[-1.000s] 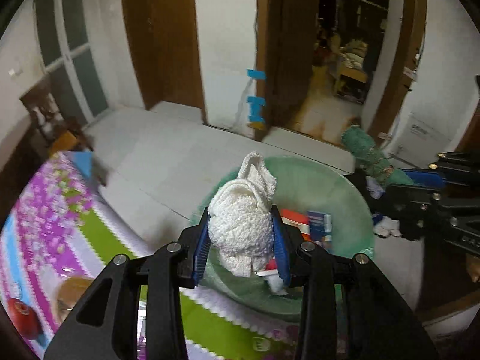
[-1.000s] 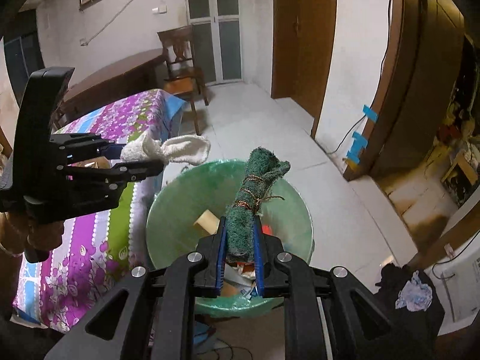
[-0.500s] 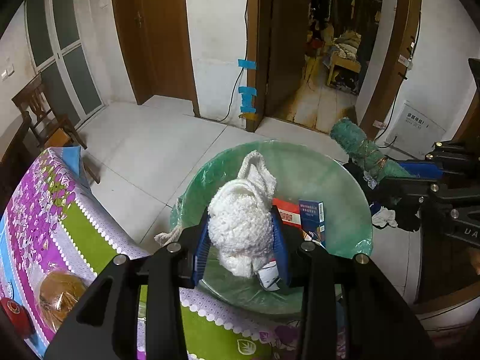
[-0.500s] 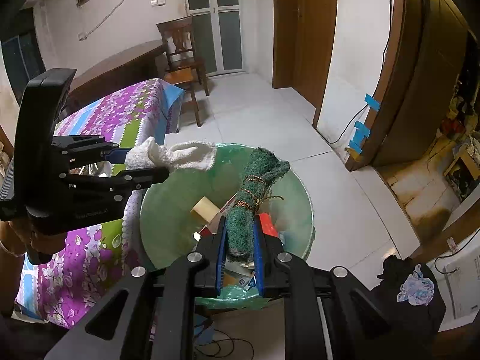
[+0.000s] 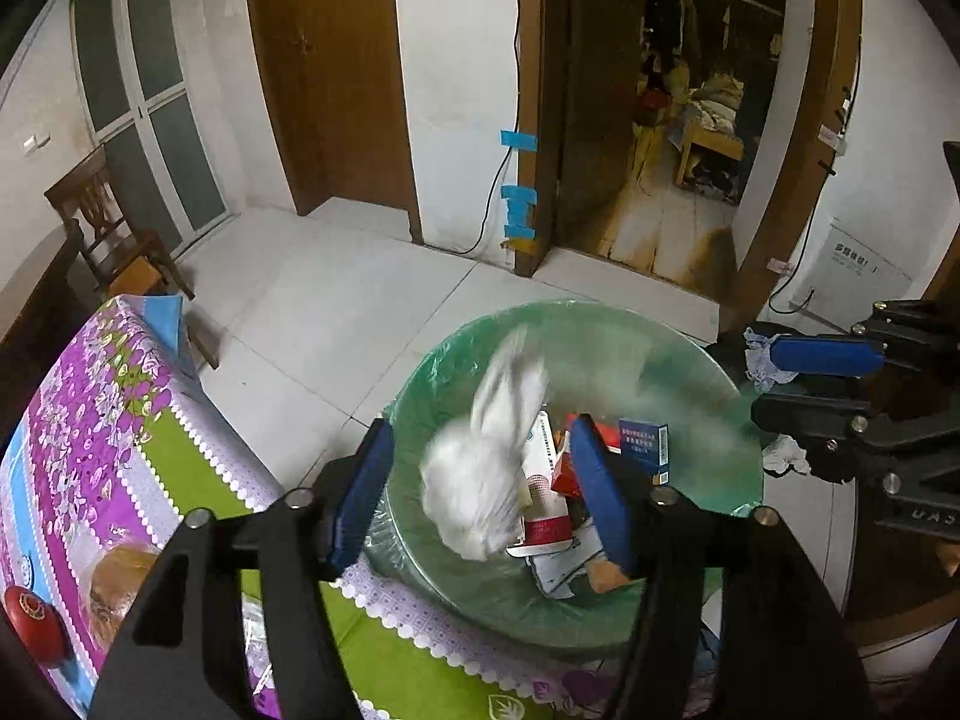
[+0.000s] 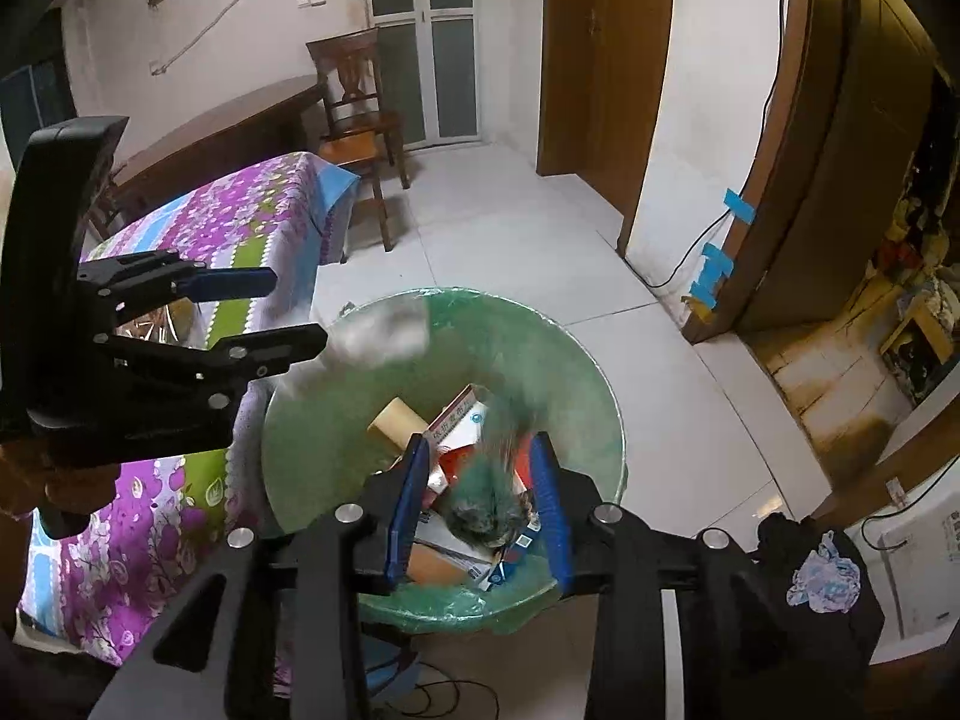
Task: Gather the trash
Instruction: 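Open both grippers to drop the cloth ball and scrubber into the bin, then move both grippers back over the table toward the rope bundle and yarn ball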
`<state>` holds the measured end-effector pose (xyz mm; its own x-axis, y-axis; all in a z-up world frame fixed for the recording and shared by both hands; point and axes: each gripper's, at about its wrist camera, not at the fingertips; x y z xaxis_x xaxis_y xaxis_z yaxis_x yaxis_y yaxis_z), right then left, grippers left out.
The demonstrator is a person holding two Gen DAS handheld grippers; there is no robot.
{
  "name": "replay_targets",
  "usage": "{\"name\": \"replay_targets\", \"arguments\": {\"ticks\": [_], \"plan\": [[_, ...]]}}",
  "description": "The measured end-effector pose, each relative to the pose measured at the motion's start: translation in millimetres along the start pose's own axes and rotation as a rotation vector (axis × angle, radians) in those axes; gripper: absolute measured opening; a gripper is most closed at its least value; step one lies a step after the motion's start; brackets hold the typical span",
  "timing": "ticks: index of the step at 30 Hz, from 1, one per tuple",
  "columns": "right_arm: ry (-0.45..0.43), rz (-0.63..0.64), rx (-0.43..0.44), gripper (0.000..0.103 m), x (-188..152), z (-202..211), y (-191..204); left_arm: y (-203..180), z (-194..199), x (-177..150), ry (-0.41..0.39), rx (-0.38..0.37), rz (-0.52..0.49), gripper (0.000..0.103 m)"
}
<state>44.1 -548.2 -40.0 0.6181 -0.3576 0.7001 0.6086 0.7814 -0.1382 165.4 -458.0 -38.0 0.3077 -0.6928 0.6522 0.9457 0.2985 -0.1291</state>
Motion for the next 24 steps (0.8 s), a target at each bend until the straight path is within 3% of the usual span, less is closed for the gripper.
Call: {"name": "replay_targets", "arguments": {"ticks": [11, 17, 24], "plan": [[-0.051, 0.018, 0.005, 0.036, -5.4, 15.5, 14.8, 2.6, 7.0, -13.7, -0.011, 0.019, 0.014, 0.066], [-0.113, 0.028, 0.015, 0.036, -11.8, 30.0, 28.3, -1.9, 20.7, -25.0, -0.044, 0.082, 0.001, 0.069], [-0.238, 0.053, 0.000, 0.036, -22.3, 53.2, 59.5, 0.1, 43.9, -45.5, -0.101, 0.206, 0.002, 0.073]]}}
Point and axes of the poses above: each gripper's, at about its wrist camera, not at the fingertips, and z roughly against the way its jaws point, y to its left, x to its top, and after that the axes turned 12 degrees about -x, right-handed
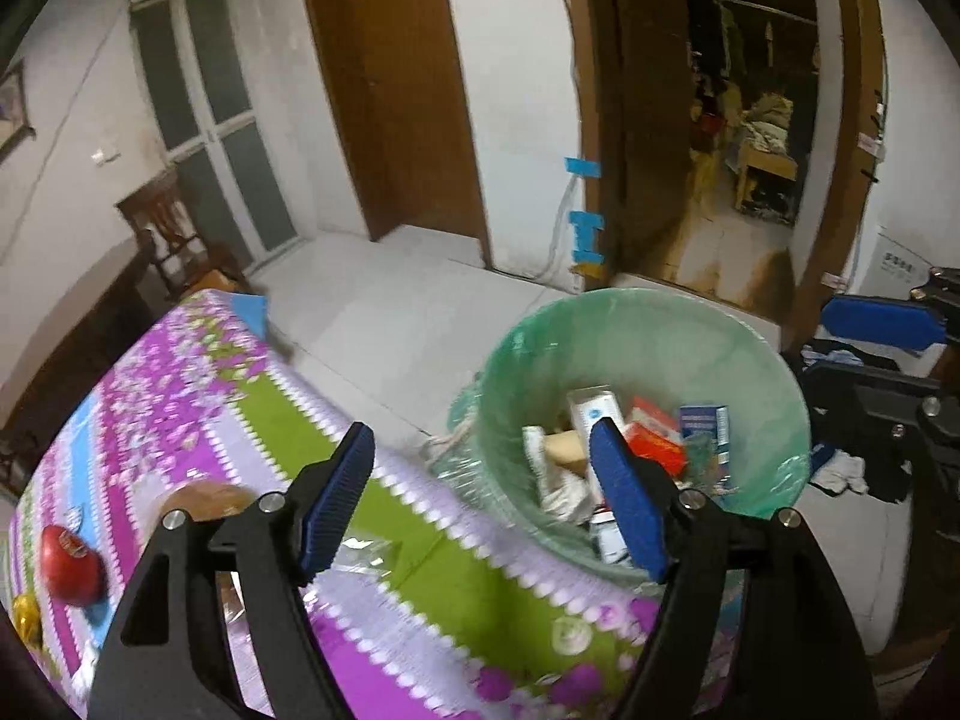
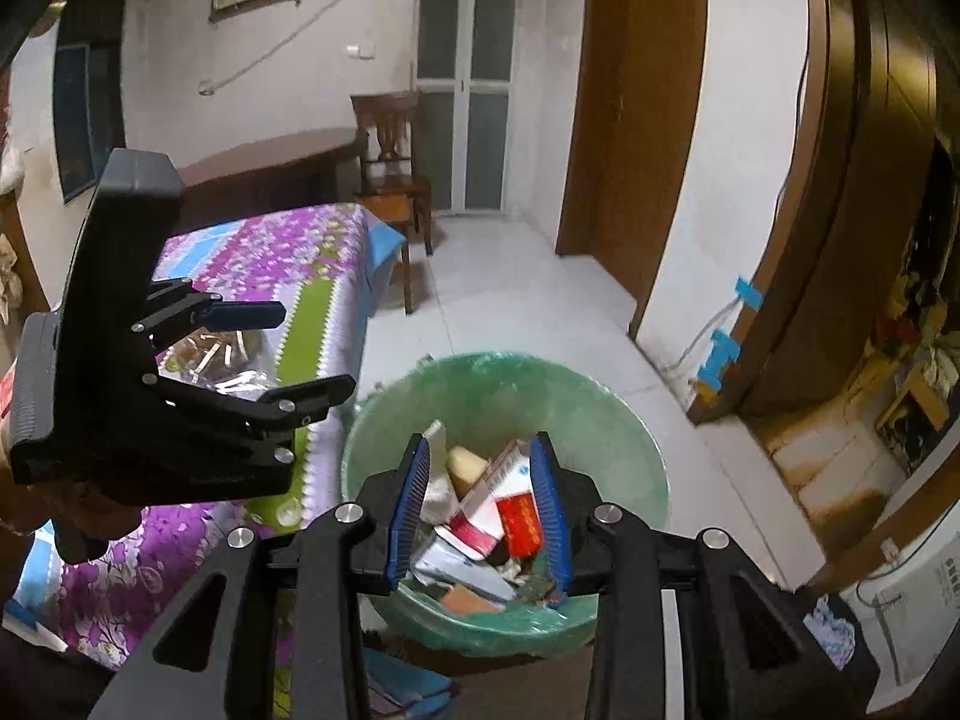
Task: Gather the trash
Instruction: 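Move both grippers back over the table toward the rope bundle and yarn ball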
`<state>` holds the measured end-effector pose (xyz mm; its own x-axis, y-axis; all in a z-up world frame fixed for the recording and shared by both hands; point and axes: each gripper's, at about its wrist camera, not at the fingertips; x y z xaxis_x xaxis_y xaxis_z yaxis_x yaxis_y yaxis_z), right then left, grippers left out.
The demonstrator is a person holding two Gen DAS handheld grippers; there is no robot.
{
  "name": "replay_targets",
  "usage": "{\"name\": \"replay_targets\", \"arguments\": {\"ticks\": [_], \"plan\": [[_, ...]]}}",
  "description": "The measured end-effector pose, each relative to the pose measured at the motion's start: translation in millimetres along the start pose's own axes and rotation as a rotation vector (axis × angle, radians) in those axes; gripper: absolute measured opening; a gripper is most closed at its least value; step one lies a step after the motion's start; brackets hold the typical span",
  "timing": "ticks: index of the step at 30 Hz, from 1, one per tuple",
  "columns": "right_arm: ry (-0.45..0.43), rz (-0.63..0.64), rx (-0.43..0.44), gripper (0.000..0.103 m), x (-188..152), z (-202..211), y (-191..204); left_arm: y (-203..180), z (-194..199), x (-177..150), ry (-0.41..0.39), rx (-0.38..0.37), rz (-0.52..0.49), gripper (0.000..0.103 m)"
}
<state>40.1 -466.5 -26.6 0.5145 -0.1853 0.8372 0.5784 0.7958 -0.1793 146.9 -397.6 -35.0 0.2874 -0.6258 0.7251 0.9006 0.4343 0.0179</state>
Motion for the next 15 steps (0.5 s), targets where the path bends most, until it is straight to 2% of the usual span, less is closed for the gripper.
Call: {"name": "replay_targets", "arguments": {"ticks": [5, 7, 9, 15], "plan": [[-0.106, 0.025, -0.031, 0.038, -4.8, 16.7, 31.7, 20.0, 25.1, -16.1, -0.036, 0.042, 0.061, 0.073], [-0.147, 0.038, -0.040, 0.043, -7.5, 22.8, 43.1, 30.8, 39.9, -24.9, -0.057, 0.058, 0.084, 0.075], [-0.197, 0.050, -0.040, 0.056, -10.4, 30.2, 59.7, 43.3, 54.9, -34.3, -0.075, 0.065, 0.113, 0.076], [-0.268, 0.077, 0.023, 0.061, -13.2, 41.4, 105.8, 93.6, 104.1, -70.3, -0.112, 0.096, 0.212, 0.079]]}}
Point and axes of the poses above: each gripper's, at about its wrist camera, not at the fingertips, and z roughly against the way its jaws point, y to its left, x to its top, and after that the axes turned 12 degrees about -x, right-handed
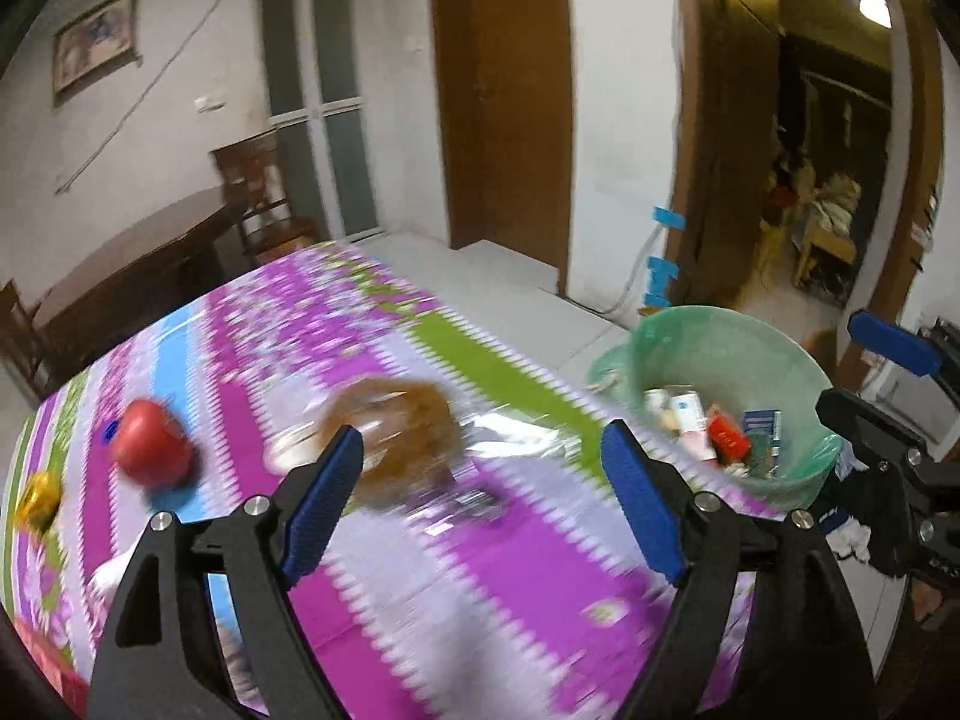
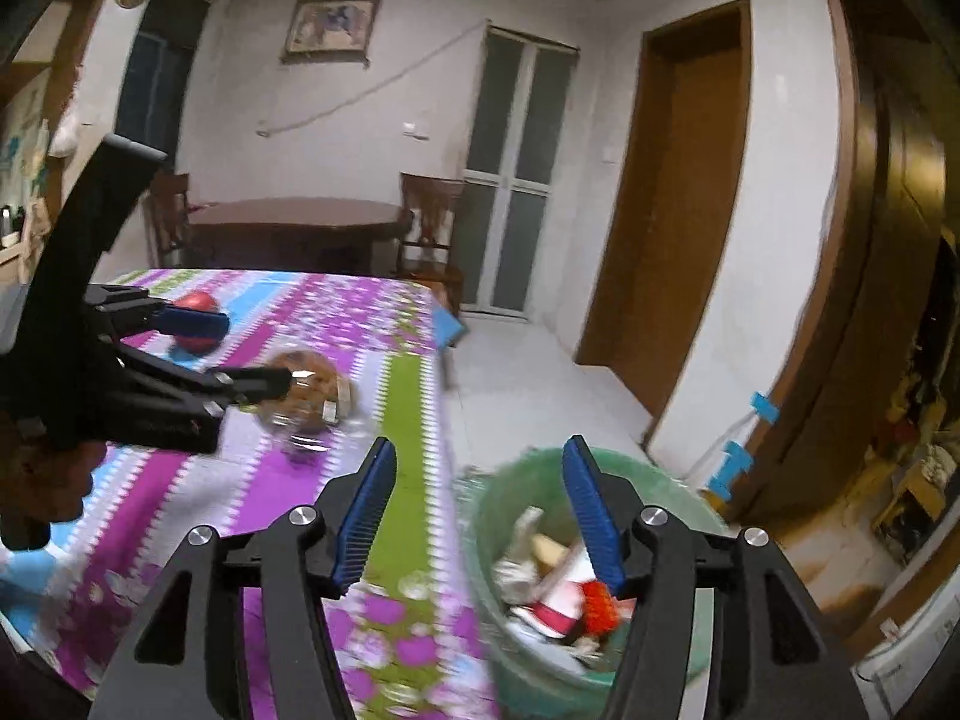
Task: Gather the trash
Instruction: 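Move both grippers back over the table toward the rope bundle and yarn ball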
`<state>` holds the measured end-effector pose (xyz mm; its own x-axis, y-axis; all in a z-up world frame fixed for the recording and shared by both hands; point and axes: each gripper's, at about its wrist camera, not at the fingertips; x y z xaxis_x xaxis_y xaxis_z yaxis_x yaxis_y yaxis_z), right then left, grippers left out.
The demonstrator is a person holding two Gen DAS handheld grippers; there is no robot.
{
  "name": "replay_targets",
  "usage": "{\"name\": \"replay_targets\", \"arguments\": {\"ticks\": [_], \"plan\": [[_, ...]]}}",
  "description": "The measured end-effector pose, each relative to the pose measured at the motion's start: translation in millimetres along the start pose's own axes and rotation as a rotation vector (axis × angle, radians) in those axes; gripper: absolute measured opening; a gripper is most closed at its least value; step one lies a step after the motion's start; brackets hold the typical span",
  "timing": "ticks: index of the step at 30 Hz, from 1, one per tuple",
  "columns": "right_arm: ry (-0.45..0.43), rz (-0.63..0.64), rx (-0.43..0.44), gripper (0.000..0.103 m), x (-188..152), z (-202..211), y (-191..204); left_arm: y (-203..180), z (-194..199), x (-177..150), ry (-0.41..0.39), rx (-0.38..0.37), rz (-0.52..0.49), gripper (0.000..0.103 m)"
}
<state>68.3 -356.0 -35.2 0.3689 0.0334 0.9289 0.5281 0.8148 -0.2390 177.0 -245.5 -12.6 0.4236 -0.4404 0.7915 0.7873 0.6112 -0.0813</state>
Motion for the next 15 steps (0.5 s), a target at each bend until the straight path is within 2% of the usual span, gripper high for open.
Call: {"name": "replay_targets", "arguments": {"ticks": [2, 5, 7, 10, 12, 14, 15], "plan": [[0.006, 0.001, 0.047, 0.064, 1.1, -0.7, 16.5, 23.2, 17.5, -7.1, -0.008, 0.026, 0.035, 0.080], [0.045, 0.020, 0.130, 0.064, 1.0, -7.3, 44.5, 69.7, 46.3, -14.6, -0.002, 0.109, 0.066, 0.081], [0.076, 0.038, 0.199, 0.064, 0.3, -9.9, 67.0, 103.9, 57.8, -19.3, 0.067, 0.133, 0.062, 0.081], [0.122, 0.071, 0.322, 0.072, 2.4, -12.5, 102.4, 157.7, 67.6, -29.0, 0.206, 0.124, 0.018, 0.080], [0.147, 0.087, 0.419, 0.075, 6.0, -9.4, 131.5, 184.2, 73.4, -38.5, 0.268, 0.129, -0.026, 0.079], [0.165, 0.090, 0.489, 0.076, 9.7, -7.8, 156.5, 204.6, 74.5, -48.8, 0.328, 0.108, -0.083, 0.079], [0.170, 0.094, 0.506, 0.076, 10.3, -7.6, 166.4, 217.1, 71.8, -54.9, 0.373, 0.088, -0.106, 0.075]]}}
Point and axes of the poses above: each gripper's, at about its wrist camera, not at the fingertips, and z roughly against the way its jaws point, y to its left, x to its top, and after that the axes turned 12 degrees about -x, right-handed
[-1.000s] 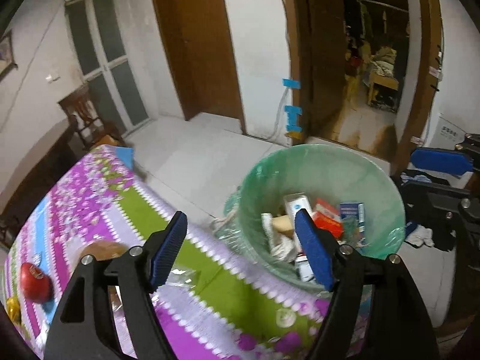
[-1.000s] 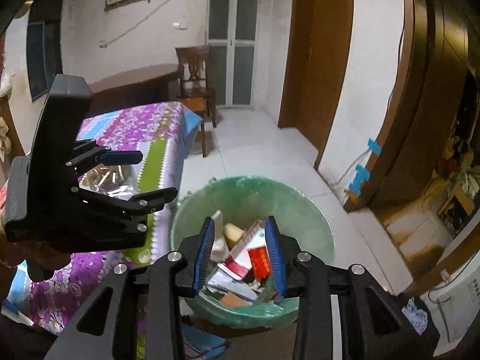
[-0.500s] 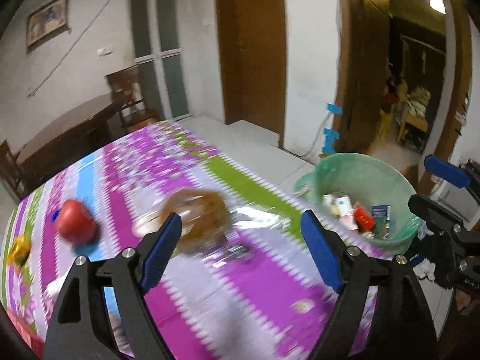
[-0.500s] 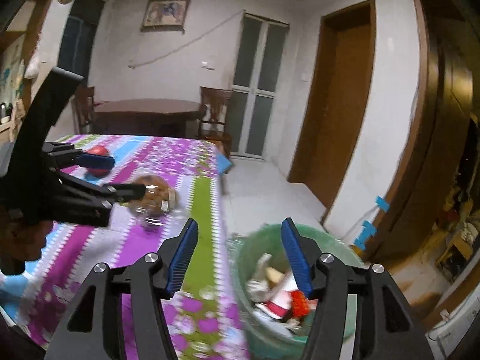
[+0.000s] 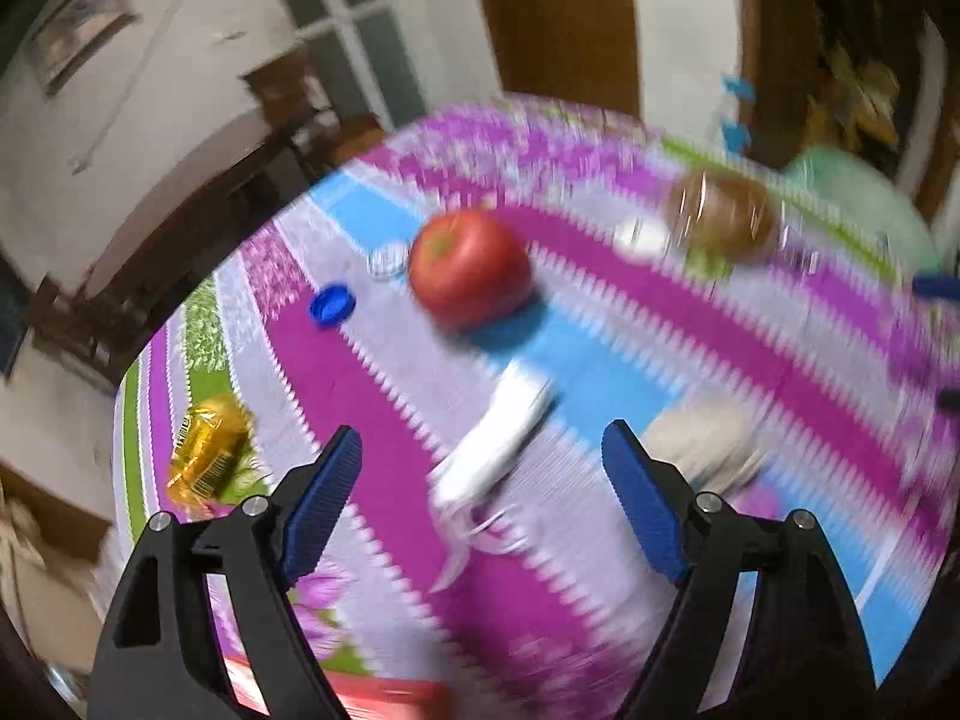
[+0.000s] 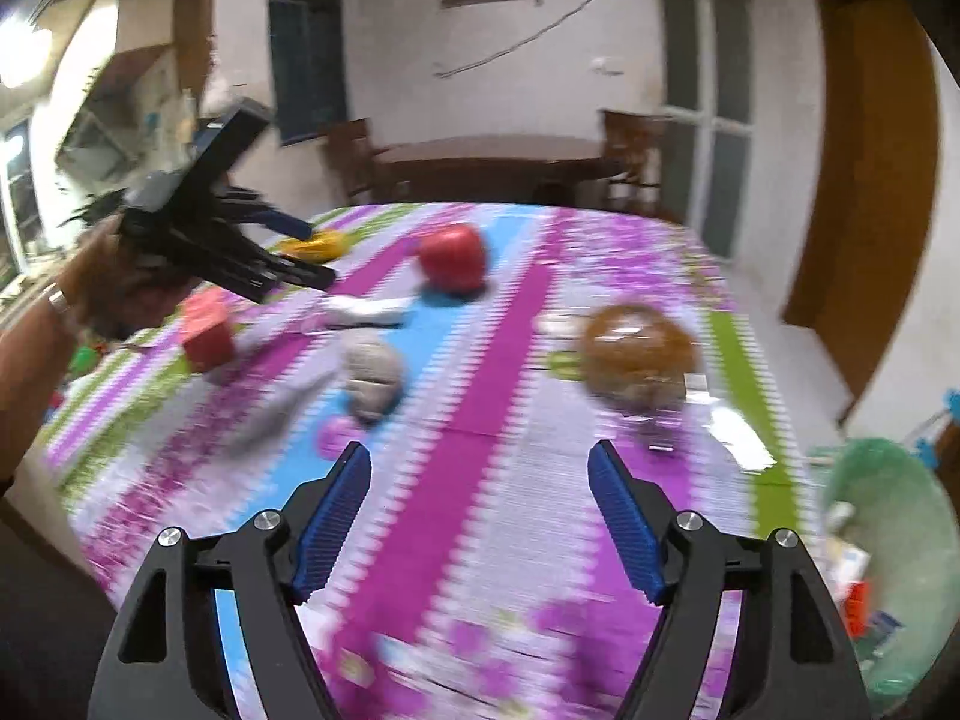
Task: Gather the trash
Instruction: 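Move both grippers back over the table toward the rope bundle and yarn ball, then grasp the white rope bundle with the left gripper while the right grasps the beige yarn ball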
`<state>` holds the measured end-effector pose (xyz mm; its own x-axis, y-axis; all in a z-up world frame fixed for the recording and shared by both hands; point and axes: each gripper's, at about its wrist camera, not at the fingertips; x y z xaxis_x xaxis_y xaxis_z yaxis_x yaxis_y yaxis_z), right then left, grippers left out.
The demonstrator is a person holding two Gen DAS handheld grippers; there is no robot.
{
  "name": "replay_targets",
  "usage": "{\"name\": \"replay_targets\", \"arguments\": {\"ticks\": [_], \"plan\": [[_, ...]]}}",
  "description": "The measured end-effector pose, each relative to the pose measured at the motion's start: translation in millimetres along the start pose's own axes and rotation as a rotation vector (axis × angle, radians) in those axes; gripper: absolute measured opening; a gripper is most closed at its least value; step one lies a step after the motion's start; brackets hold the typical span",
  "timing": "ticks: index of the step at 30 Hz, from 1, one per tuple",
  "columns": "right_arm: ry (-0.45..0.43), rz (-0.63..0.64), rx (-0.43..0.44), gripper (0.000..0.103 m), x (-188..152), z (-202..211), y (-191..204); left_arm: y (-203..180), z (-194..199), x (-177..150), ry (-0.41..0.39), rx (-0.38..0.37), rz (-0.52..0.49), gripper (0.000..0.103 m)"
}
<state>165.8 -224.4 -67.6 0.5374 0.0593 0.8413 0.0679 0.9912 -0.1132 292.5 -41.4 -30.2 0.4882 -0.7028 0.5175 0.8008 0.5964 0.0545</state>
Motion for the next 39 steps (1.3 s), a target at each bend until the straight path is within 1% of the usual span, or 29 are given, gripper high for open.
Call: {"name": "replay_targets", "arguments": {"ticks": [2, 4, 5, 8, 9, 11, 12, 13, 14, 15, 16, 18, 20, 22, 24, 26, 27, 28, 30, 32, 34, 36, 37, 38, 39], "plan": [[0.007, 0.014, 0.029, 0.076, 0.8, -5.2, 19.0, 11.6, -7.6, -3.2, 0.044, -0.026, -0.009, 0.069], [0.024, 0.021, 0.047, 0.076, 0.4, -11.6, 33.1, 15.1, -18.8, -4.1, 0.077, -0.068, -0.029, 0.065], [0.032, 0.019, 0.050, 0.076, -0.3, -13.5, 35.6, 14.5, -22.4, -5.4, 0.085, -0.076, -0.041, 0.062], [0.064, 0.000, 0.045, 0.076, -5.3, -17.7, 34.4, 6.5, -38.2, -4.2, 0.122, -0.144, -0.094, 0.060], [0.072, -0.010, 0.040, 0.076, -7.1, -17.6, 31.7, 2.4, -43.3, -5.0, 0.138, -0.146, -0.113, 0.060], [0.086, -0.032, 0.033, 0.076, -9.8, -19.7, 27.0, 0.7, -53.5, -6.0, 0.168, -0.116, -0.133, 0.060], [0.089, -0.040, 0.032, 0.076, -11.6, -19.8, 23.4, 4.6, -52.2, -4.0, 0.157, -0.137, -0.114, 0.053], [0.090, -0.045, 0.033, 0.076, -11.8, -19.9, 20.0, 6.0, -52.4, -2.7, 0.155, -0.128, -0.105, 0.049], [0.090, -0.047, 0.035, 0.076, -10.7, -19.4, 17.4, 7.6, -53.1, -1.4, 0.155, -0.113, -0.099, 0.040], [0.088, -0.045, 0.037, 0.076, -10.1, -19.1, 17.2, 8.8, -53.2, -2.2, 0.157, -0.104, -0.094, 0.036], [0.083, -0.042, 0.042, 0.076, -9.6, -18.7, 18.4, 8.0, -53.6, -1.8, 0.154, -0.102, -0.095, 0.035], [0.078, -0.035, 0.050, 0.074, -6.1, -20.0, 19.6, 5.8, -53.3, -1.4, 0.149, -0.105, -0.086, 0.026], [0.070, -0.026, 0.051, 0.070, -3.2, -21.2, 22.6, 1.0, -54.7, -1.3, 0.137, -0.079, -0.087, 0.025], [0.063, -0.023, 0.051, 0.066, 0.6, -23.4, 24.4, -2.0, -52.6, -3.8, 0.109, -0.057, -0.067, 0.023], [0.055, -0.019, 0.043, 0.064, 5.0, -25.6, 25.3, -3.3, -39.0, -7.5, 0.052, -0.039, -0.028, 0.023], [0.047, -0.010, 0.041, 0.064, 11.3, -28.5, 28.1, -1.5, -16.0, -12.0, -0.032, -0.020, 0.027, 0.023], [0.043, -0.005, 0.044, 0.064, 14.6, -30.1, 29.8, -1.0, 6.1, -18.3, -0.105, -0.011, 0.081, 0.023], [0.039, 0.002, 0.053, 0.064, 19.6, -33.1, 33.0, -1.1, 17.1, -21.9, -0.141, 0.004, 0.109, 0.023], [0.044, 0.021, 0.078, 0.064, 27.0, -40.3, 39.8, -4.9, 48.0, -38.9, -0.226, 0.072, 0.190, 0.023], [0.063, 0.032, 0.098, 0.064, 34.7, -56.0, 48.6, -9.4, 68.5, -56.6, -0.283, 0.128, 0.255, 0.023], [0.082, 0.038, 0.106, 0.064, 39.1, -68.5, 56.1, -23.2, 85.0, -79.8, -0.310, 0.208, 0.315, 0.023], [0.110, 0.048, 0.111, 0.064, 42.9, -85.6, 64.2, -32.8, 89.8, -95.6, -0.310, 0.260, 0.353, 0.023], [0.130, 0.050, 0.120, 0.064, 43.7, -93.4, 67.2, -37.8, 92.0, -103.1, -0.308, 0.266, 0.374, 0.023], [0.150, 0.050, 0.132, 0.061, 43.8, -101.6, 71.0, -39.8, 93.6, -107.7, -0.309, 0.262, 0.391, 0.023], [0.164, 0.050, 0.138, 0.053, 44.1, -108.3, 73.3, -44.1, 97.2, -114.3, -0.315, 0.251, 0.417, 0.023]]}}
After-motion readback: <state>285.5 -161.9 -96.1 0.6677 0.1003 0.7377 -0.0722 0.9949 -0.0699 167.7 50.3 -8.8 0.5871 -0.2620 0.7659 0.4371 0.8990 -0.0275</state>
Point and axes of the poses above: each gripper's, at about its wrist camera, not at the fingertips, and z roughly against the way its jaws point, y to its left, x to its top, and after that the axes turned 12 degrees about -x, right-handed
